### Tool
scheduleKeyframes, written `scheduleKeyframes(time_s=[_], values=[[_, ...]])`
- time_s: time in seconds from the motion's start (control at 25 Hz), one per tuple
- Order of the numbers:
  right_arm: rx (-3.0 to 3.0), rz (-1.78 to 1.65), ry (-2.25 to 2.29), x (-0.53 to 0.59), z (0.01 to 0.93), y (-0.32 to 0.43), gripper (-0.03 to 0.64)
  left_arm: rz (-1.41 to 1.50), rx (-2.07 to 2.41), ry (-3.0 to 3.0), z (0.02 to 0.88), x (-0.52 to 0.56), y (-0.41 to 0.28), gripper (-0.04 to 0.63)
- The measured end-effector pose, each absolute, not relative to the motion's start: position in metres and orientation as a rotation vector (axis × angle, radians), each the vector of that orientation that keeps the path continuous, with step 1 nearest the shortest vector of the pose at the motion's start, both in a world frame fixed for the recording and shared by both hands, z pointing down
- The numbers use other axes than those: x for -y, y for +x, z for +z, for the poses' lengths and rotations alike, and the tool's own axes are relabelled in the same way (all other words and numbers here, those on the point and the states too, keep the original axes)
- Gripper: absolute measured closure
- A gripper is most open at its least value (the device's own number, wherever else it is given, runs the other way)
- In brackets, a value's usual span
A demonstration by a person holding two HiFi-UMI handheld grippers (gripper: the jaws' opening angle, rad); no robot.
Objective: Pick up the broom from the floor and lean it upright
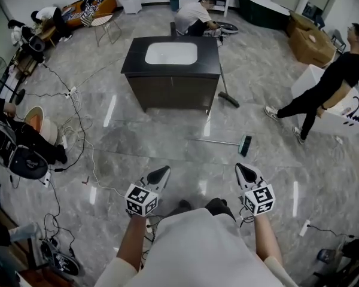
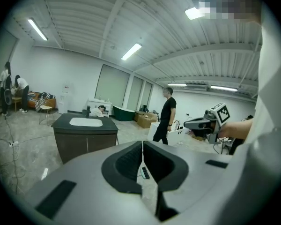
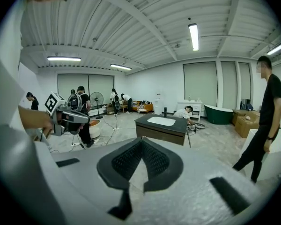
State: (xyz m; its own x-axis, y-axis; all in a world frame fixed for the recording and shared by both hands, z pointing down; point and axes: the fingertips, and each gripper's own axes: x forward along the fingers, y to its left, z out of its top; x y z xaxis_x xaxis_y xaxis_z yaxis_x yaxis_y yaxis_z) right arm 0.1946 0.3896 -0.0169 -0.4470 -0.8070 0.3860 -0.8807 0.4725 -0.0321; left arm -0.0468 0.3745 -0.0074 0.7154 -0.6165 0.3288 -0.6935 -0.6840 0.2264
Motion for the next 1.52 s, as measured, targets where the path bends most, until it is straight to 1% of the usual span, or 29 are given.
scheduleKeyframes(time_s=[0.36,0.72,1.04,1.52], values=[[2.407,0.295,1.412,-0.377,-0.028,0.187,0.617,0.310,1.007,2.601,-0.010,-0.365,-0.050,0.584],[2.436,0.309,1.379,-0.332,-0.023,0.188,0.617,0.329,1.005,2.590,0.000,-0.330,-0.042,0.584],[2.461,0.332,1.325,-0.268,-0.013,0.202,0.617,0.348,0.996,2.586,0.007,-0.270,-0.018,0.584],[2.515,0.346,1.218,-0.146,0.003,0.240,0.617,0.375,1.020,2.559,0.022,-0.161,0.037,0.584]])
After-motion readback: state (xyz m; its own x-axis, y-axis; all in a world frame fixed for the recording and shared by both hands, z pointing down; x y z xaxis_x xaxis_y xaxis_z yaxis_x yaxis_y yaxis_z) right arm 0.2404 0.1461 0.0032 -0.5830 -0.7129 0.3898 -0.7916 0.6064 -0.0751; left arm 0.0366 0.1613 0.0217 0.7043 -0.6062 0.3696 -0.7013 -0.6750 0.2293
